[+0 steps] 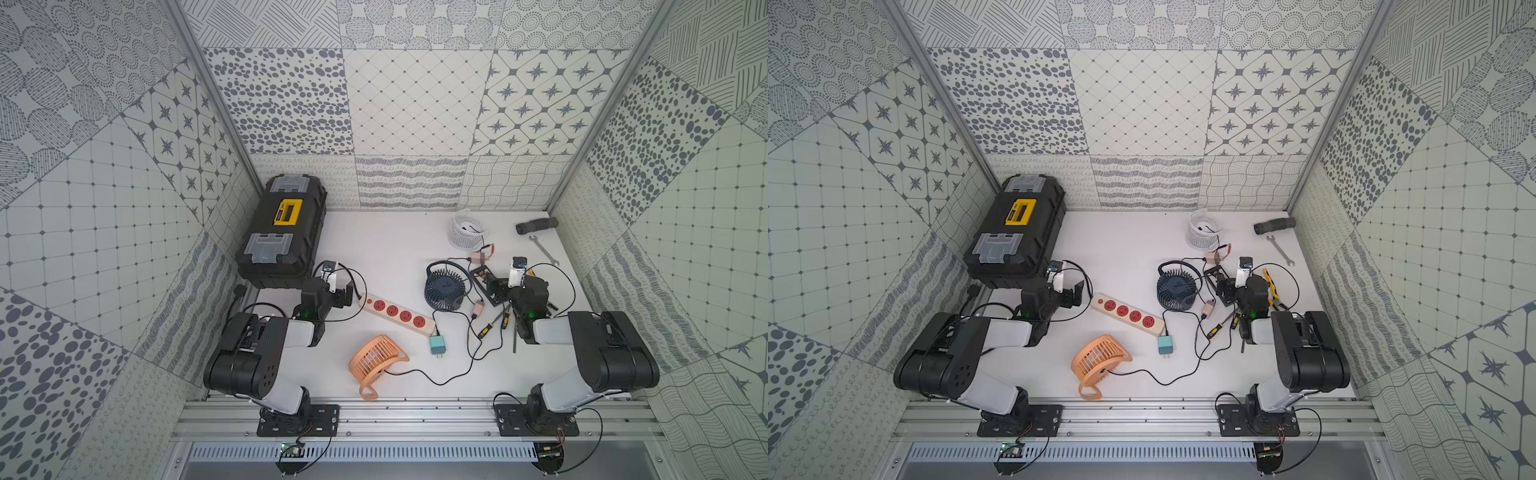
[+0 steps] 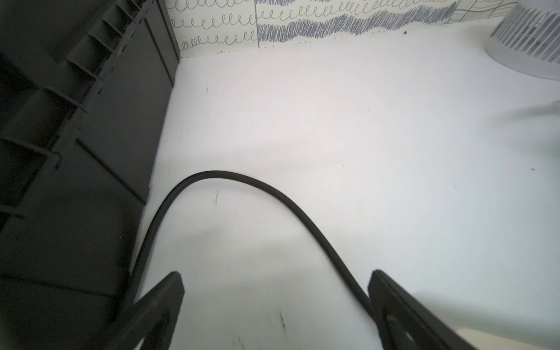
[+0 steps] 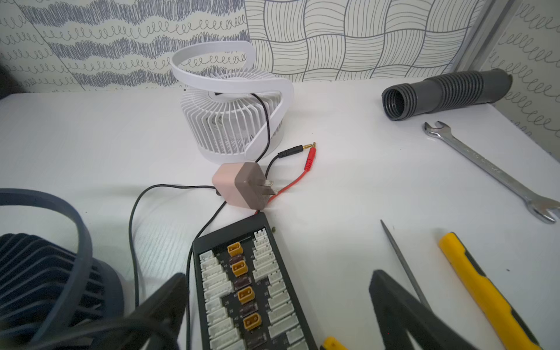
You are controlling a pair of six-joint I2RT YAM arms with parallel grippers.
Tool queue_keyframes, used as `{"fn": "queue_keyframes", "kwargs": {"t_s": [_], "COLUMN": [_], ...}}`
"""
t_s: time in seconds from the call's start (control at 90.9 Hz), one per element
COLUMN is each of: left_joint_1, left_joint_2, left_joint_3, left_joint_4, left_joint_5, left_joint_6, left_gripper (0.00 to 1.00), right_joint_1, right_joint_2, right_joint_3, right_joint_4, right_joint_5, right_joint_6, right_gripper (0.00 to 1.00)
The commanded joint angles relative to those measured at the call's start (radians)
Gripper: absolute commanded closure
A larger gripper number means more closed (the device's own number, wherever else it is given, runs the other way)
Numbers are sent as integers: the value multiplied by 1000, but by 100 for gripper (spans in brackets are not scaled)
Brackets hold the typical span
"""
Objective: Plug the desk fan into the power strip
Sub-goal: Pick up the plug from the center of the board.
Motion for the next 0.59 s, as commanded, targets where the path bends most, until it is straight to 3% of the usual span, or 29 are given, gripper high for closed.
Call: {"fn": "queue_keyframes", "kwargs": {"t_s": [0.0, 0.583], "left_joint_1": [8, 19], "left_joint_2": [4, 4], "left_joint_3": [9, 11], "left_joint_4": [61, 57], "left_joint_5": [14, 27], "left_joint_6": [26, 18], "left_gripper": [2, 2], "right_joint_1": [-4, -4], "right_joint_2": [11, 5], "right_joint_3": [19, 18], "right_joint_4": [55, 56], "right_joint_5": [-3, 61], "right_joint_6": [-8, 20], "right_gripper": [3, 3]}}
